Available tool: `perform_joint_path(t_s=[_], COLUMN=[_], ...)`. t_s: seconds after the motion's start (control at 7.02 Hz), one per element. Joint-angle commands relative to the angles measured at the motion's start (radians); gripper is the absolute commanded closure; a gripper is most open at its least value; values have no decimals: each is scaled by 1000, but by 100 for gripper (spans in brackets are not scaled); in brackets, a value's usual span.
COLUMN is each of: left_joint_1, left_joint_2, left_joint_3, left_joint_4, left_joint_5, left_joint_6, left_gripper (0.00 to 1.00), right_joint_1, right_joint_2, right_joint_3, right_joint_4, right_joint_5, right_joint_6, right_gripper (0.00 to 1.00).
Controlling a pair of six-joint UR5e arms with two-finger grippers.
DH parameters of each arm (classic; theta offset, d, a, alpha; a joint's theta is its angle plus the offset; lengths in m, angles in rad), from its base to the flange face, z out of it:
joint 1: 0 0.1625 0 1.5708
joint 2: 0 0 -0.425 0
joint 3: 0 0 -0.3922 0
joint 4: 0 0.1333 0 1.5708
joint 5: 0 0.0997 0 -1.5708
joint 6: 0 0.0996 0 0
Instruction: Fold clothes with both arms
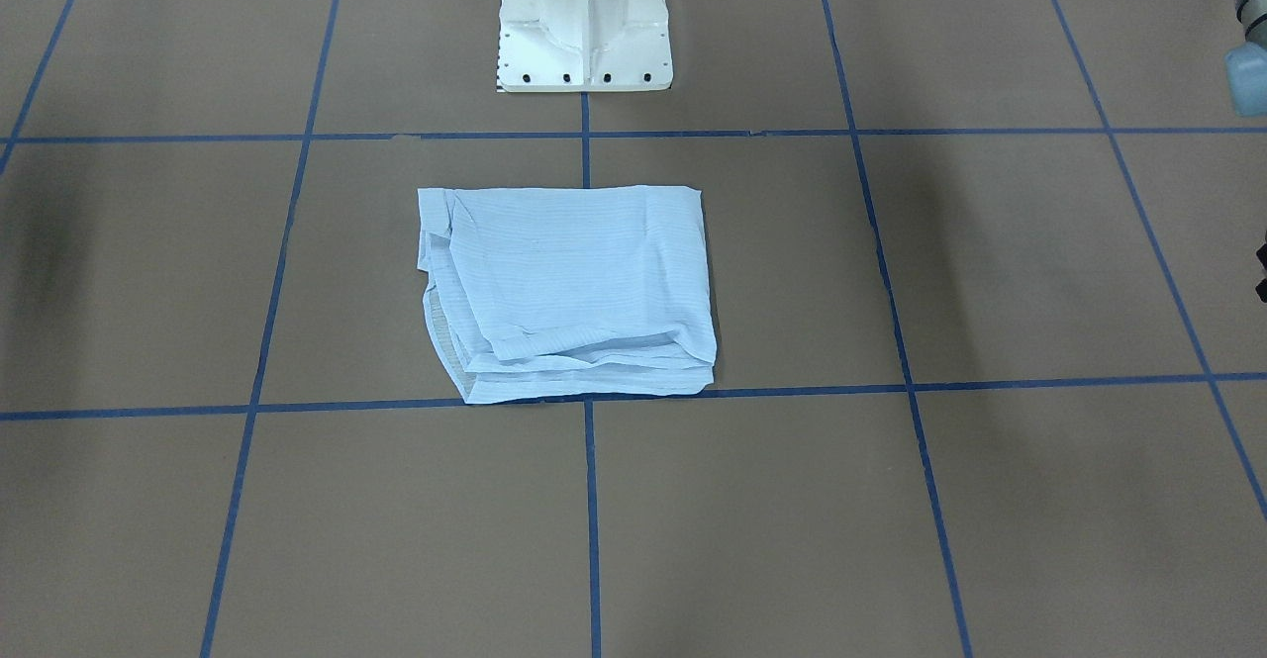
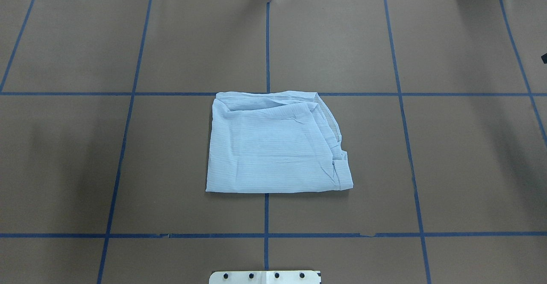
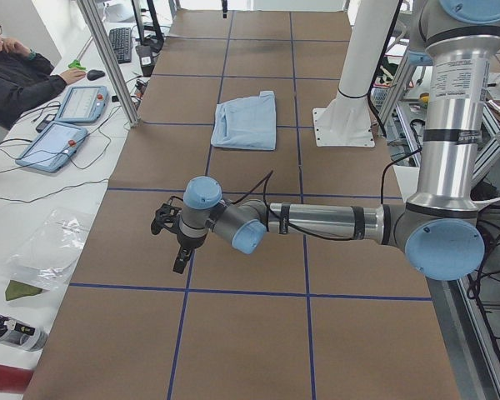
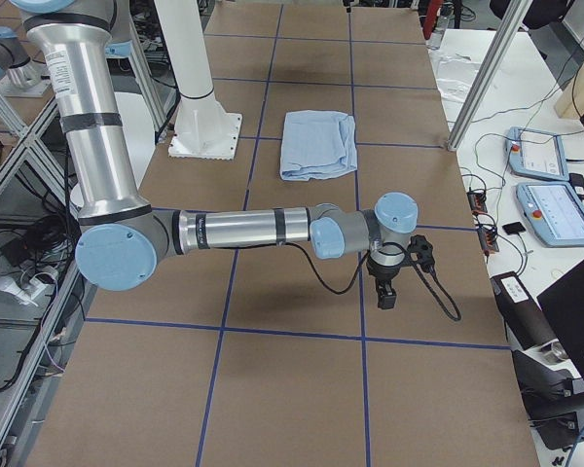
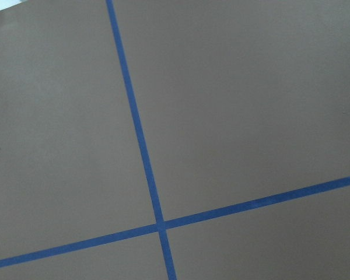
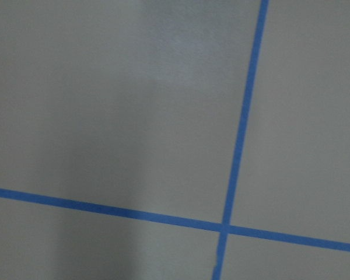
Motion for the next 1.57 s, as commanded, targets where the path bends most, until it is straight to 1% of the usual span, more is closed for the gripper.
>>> perform_joint_path(t_s=[0.0, 0.14, 0.28, 0.43, 0.57, 0.71, 0.85, 1.0, 1.14, 1.28, 1.42], left_joint_1=[-2, -6, -9, -19, -54, -121, -159, -159, -160, -162, -162], left_joint_2=[6, 6, 1, 1, 1, -2, -5, 7, 16, 36, 38], left_joint_3=[38, 40, 8, -41, -101, -132, -134, -126, -117, -124, -123], left_joint_4=[-14, 15, 118, 215, 336, 495, 567, 572, 570, 569, 569], left_joint_5=[1, 0, -2, -2, -2, 0, -3, -9, -66, -141, -148], left_joint_6=[-3, -2, 3, 8, 112, 311, 401, 403, 402, 394, 393], left_gripper=[0, 0, 0, 0, 0, 0, 0, 0, 0, 0, 0], right_joint_1=[0, 0, 0, 0, 1, 1, 1, 1, 15, 36, 50], right_joint_2=[-46, -51, -49, -62, -92, -135, -178, -230, -270, -285, -296], right_joint_3=[-5, -3, -2, 7, 39, 85, 140, 203, 236, 236, 238], right_joint_4=[3, -4, -9, -6, -7, -6, -6, -7, -7, -7, -4], right_joint_5=[-72, -68, -66, -23, 33, 55, 58, 61, 90, 136, 143], right_joint_6=[4, 9, 79, 155, 159, 161, 164, 168, 168, 168, 168], right_gripper=[0, 0, 0, 0, 0, 0, 0, 0, 0, 0, 0])
